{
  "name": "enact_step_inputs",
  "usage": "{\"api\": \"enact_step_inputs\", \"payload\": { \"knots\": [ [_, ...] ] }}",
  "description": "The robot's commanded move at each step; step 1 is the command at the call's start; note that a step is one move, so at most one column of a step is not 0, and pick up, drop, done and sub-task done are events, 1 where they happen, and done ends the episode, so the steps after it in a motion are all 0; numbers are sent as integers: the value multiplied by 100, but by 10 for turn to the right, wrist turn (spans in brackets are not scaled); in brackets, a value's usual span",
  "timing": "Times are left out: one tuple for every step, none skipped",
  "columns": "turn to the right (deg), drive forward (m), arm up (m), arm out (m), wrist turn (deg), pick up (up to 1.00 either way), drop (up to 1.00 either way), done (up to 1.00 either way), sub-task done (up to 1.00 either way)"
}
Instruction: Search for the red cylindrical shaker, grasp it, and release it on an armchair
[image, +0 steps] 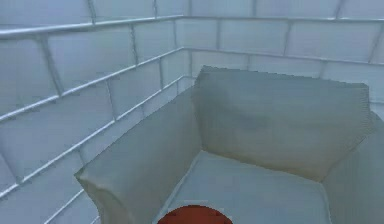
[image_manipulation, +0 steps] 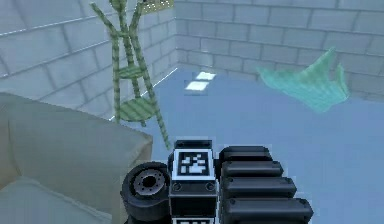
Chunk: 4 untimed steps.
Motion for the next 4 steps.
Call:
{"api": "enact_step_inputs", "payload": {
  "knots": [
    [0, 20, 0, 0, 0, 0, 0, 0, 0],
    [450, 0, 0, 0, 0, 0, 0, 0, 0],
    [90, 0, 0, 0, 0, 0, 0, 0, 0],
    [-450, 0, 0, 0, 0, 0, 0, 0, 0]
  ]
}}
